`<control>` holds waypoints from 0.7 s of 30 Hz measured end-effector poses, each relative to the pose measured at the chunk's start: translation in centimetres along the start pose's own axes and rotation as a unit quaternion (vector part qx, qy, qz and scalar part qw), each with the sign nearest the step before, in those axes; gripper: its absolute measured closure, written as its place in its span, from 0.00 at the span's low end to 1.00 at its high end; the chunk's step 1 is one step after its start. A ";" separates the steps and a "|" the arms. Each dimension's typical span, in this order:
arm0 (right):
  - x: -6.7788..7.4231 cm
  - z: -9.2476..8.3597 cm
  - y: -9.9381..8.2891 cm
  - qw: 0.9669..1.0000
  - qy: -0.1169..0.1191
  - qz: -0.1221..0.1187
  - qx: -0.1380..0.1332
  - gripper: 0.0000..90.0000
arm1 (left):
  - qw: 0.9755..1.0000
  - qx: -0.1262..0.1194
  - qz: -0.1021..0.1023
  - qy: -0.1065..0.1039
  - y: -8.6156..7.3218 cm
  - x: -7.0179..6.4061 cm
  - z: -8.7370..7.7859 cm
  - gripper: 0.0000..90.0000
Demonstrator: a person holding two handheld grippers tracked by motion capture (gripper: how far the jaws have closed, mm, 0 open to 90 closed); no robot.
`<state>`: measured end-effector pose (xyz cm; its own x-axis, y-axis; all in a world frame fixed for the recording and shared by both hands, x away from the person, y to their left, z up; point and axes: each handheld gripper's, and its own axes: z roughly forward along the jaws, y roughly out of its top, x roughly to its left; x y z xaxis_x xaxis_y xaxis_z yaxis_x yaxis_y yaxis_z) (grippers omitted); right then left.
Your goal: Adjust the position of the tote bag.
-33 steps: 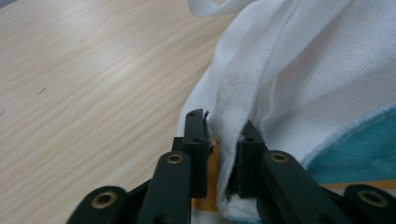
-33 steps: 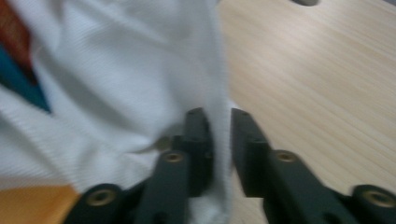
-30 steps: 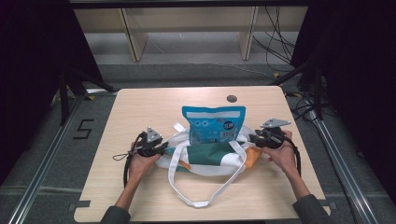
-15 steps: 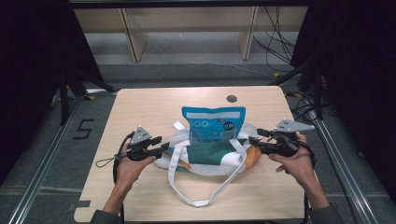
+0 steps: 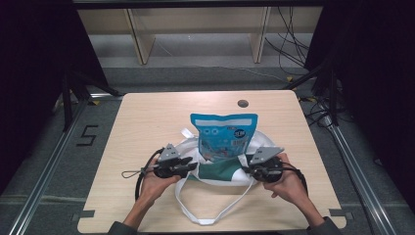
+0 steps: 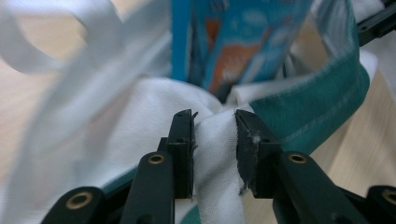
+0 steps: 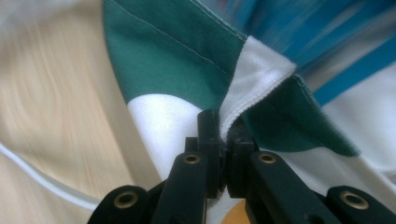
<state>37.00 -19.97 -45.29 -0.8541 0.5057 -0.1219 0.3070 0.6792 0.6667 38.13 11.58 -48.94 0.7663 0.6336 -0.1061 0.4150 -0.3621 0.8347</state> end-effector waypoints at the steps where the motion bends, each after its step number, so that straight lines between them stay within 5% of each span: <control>1: 0.3 1.1 -0.5 1.000 0.008 0.000 0.024 0.98 | 1.000 0.017 0.015 0.006 -0.4 -0.5 0.4 0.76; 3: 0.6 3.0 -1.5 0.999 0.019 -0.007 0.049 0.98 | 0.998 0.044 0.044 0.020 -0.8 -1.1 1.2 0.76; 4: 0.8 3.3 -1.8 0.999 0.008 0.015 0.052 0.98 | 0.998 0.046 0.045 0.025 -0.9 -1.1 1.5 0.76; 10: 0.3 3.3 -2.0 0.999 0.015 0.026 0.040 0.97 | 0.998 0.048 0.022 0.020 -1.2 -0.9 1.8 0.76; 13: -0.2 3.0 -1.9 0.999 0.024 0.022 0.030 0.85 | 0.998 0.051 0.031 0.029 -0.9 -1.0 1.6 0.76; 15: -0.3 1.9 -1.4 0.998 0.023 0.045 0.022 0.69 | 0.998 0.047 0.034 0.025 -0.2 -0.9 0.8 0.74; 16: -0.8 0.7 -1.1 0.998 0.041 0.053 0.000 0.67 | 0.998 0.040 0.030 0.023 0.1 -0.8 0.3 0.72; 19: -2.1 -3.4 -0.4 0.996 0.037 0.059 -0.059 0.62 | 1.000 -0.014 0.001 0.011 1.8 0.3 -2.0 0.61; 20: -2.7 -4.7 -0.3 0.994 0.029 0.068 -0.079 0.61 | 1.000 -0.026 -0.005 0.016 2.2 0.5 -2.5 0.60; 21: -3.8 -6.9 -0.3 0.988 0.028 0.095 -0.117 0.62 | 0.999 -0.035 -0.002 0.024 2.6 1.1 -3.1 0.59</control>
<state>37.27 -25.77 -39.93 -0.8140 0.5779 0.0586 0.3648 0.4301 0.8258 38.51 13.45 -45.18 0.7402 0.6670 -0.0849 0.3809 -0.3119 0.8704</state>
